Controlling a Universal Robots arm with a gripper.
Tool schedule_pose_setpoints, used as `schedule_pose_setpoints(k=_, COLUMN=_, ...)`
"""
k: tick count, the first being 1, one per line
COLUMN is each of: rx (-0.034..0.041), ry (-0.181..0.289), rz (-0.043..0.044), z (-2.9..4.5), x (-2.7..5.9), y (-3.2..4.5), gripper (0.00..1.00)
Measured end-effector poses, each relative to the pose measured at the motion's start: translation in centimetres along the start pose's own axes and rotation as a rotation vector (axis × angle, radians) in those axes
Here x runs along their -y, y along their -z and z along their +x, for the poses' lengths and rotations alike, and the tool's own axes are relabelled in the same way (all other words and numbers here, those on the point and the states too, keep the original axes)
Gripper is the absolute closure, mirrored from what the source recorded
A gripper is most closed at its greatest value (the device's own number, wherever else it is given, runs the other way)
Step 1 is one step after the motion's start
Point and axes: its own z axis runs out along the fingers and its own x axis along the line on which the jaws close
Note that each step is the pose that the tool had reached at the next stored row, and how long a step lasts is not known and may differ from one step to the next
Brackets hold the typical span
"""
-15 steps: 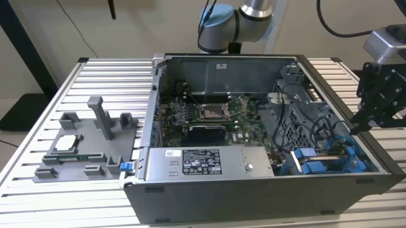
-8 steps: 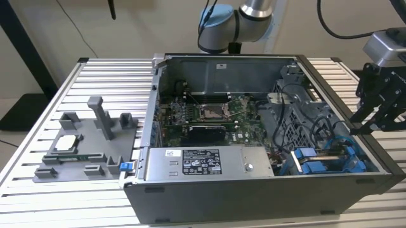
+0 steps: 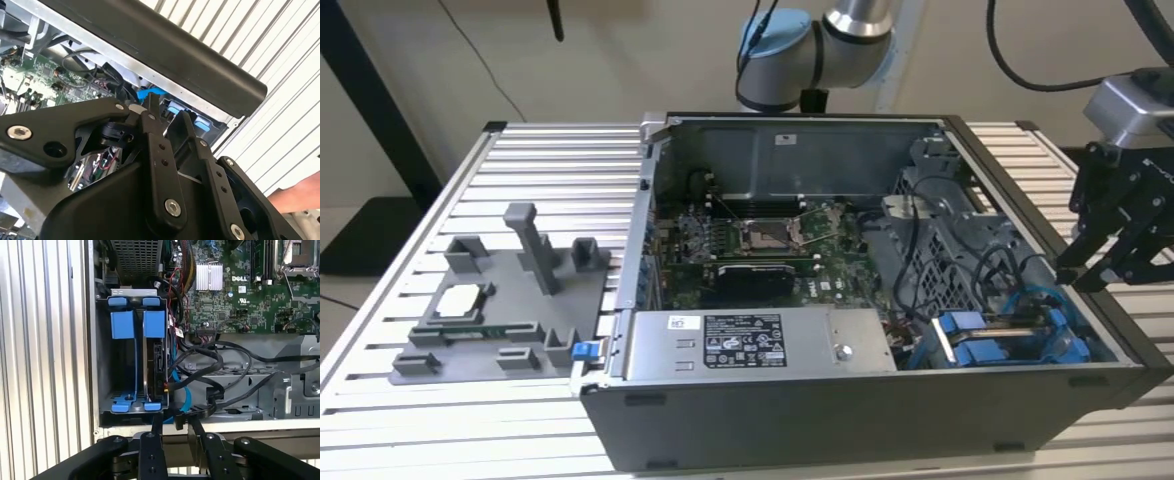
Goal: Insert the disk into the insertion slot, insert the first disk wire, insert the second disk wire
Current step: 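Insert the second disk wire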
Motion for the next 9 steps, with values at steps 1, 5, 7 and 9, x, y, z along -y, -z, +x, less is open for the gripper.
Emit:
schedule_pose_setpoints(k=1, rx=-0.0007, ry=0.0, rz=-0.0017, z=0.0, x=0.01, y=-0.04, gripper=0.0)
schedule_pose_setpoints(k=5, rx=-0.0045, ry=0.001, rz=-0.0135, z=0.0, x=0.01, y=-0.09, gripper=0.0)
schedule_pose_setpoints(k=7, rx=-0.008, ry=0.006, rz=-0.0212, z=0.01, x=0.01, y=-0.1, gripper=0.0)
schedule_pose_setpoints(k=9, rx=-0.0101, ry=0.012, rz=-0.0269, z=0.01, x=0.01, y=-0.09, gripper=0.0)
